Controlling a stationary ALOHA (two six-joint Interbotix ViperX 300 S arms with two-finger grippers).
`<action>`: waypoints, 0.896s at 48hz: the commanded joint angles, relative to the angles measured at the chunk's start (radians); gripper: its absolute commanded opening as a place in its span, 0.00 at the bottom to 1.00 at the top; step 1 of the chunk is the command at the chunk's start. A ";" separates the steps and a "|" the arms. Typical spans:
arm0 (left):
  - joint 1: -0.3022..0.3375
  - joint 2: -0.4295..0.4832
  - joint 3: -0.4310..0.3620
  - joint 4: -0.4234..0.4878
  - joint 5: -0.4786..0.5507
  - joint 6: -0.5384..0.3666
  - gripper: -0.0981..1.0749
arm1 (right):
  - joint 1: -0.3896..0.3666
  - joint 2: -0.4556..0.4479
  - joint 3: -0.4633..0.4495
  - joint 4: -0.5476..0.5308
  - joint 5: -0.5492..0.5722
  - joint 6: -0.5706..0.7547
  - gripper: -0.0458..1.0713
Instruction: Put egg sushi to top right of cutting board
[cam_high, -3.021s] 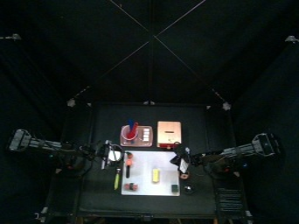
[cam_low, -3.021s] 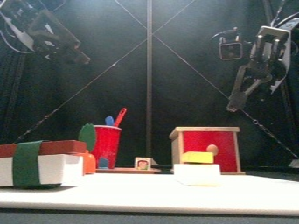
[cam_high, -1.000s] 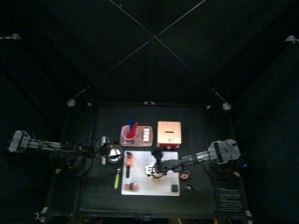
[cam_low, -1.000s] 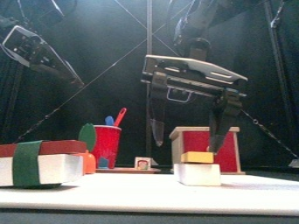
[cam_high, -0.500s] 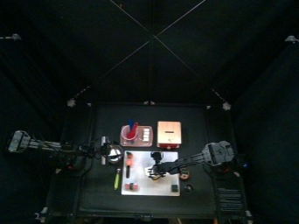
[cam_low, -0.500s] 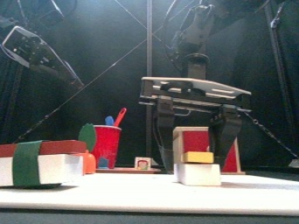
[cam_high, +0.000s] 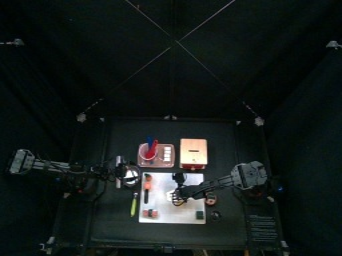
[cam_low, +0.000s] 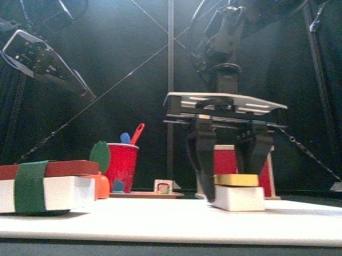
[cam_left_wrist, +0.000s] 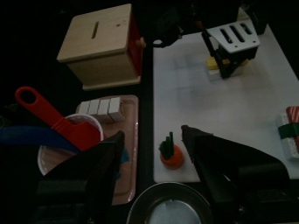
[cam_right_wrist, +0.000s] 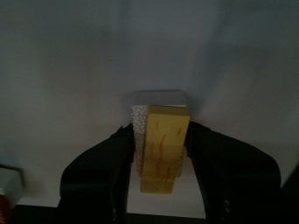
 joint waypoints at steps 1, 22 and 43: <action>-0.002 -0.002 -0.011 0.002 -0.002 -0.002 0.85 | -0.032 -0.094 0.003 -0.028 0.060 -0.023 0.70; 0.003 -0.002 -0.017 -0.043 -0.002 -0.005 0.85 | -0.178 -0.232 0.184 -0.005 0.097 -0.199 0.70; 0.026 -0.002 -0.014 -0.066 -0.002 -0.005 0.85 | -0.178 -0.265 0.330 0.081 -0.054 -0.189 0.70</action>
